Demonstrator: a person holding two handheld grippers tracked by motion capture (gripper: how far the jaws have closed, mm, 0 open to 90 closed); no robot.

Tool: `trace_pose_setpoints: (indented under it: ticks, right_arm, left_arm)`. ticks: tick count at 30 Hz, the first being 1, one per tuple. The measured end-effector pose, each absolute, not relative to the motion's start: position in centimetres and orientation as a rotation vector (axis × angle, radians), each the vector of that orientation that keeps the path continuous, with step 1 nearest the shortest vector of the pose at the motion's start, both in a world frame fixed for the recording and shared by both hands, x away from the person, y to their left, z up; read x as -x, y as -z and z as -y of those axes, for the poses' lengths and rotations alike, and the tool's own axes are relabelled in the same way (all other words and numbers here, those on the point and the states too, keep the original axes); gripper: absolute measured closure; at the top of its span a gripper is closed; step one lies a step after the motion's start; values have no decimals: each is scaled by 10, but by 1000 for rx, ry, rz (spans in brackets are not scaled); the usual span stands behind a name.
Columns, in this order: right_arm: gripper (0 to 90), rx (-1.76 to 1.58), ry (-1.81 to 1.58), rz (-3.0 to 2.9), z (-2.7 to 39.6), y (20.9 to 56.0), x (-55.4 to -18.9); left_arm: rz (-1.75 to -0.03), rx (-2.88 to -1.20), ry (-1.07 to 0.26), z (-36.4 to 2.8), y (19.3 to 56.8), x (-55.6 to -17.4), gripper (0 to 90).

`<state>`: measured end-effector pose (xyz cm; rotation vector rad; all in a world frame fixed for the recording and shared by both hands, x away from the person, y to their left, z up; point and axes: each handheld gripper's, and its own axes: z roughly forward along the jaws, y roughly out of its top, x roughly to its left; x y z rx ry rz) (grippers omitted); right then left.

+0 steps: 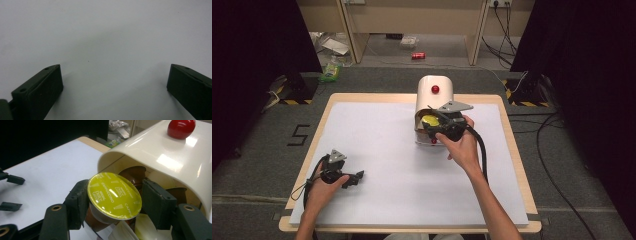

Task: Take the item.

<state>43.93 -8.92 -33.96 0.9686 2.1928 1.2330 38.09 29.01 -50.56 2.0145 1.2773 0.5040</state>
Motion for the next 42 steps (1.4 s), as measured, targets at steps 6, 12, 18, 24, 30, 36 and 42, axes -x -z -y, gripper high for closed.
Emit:
trace_pose_setpoints:
  ticks: [6, 12, 18, 24, 30, 36, 42]
  right_arm:
    - [409, -974, -1260, -2166, 98, 334, -437]
    - [409, -950, -1262, -2156, 105, 327, -428]
    - [408, -930, -1259, -2152, 113, 321, -418]
    - [408, -925, -1257, -2152, 124, 319, -409]
    - [408, -939, -1264, -2150, 139, 320, -398]
    - [408, -948, -1261, -2141, 157, 326, -389]
    - [408, -977, -1257, -2139, 173, 341, -388]
  left_arm:
    - [-1277, -2015, -504, -290, 506, -381, 0]
    - [-1277, -2014, -504, -290, 506, -381, 0]
    - [-1277, -2014, -504, -290, 506, -381, 0]
    - [-1278, -2015, -504, -290, 506, -381, 0]
    - [-1278, -2014, -504, -290, 506, -381, 0]
    - [-1278, -2014, -505, -290, 506, -381, 0]
    - [-1278, -2014, -505, -290, 506, -381, 0]
